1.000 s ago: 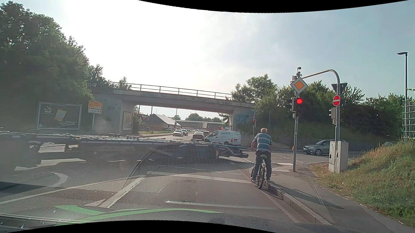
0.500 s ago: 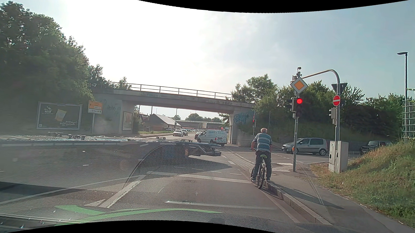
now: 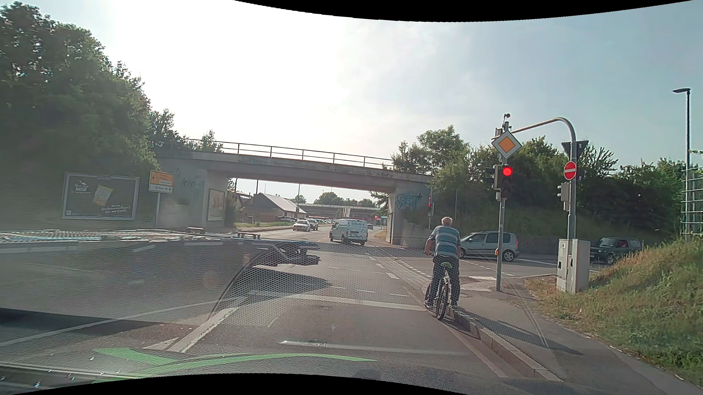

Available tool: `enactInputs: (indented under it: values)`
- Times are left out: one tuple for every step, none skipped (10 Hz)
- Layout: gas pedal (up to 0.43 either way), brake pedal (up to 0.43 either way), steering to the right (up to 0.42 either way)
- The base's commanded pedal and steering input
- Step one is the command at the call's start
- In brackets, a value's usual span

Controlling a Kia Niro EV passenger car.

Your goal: Follow the waypoints while adhering to traffic rules and regulations

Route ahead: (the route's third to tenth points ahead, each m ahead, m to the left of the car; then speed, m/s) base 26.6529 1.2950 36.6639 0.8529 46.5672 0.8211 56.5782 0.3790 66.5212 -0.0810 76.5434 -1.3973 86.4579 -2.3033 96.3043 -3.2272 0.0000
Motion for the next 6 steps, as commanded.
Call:
enactInputs:
  values:
    - [0.0,0.299,0.002]
    - [0.0,0.299,0.002]
    - [0.0,0.299,0.001]
    - [0.0,0.299,0.002]
    - [0.0,0.305,0.002]
    - [0.0,0.299,0.002]
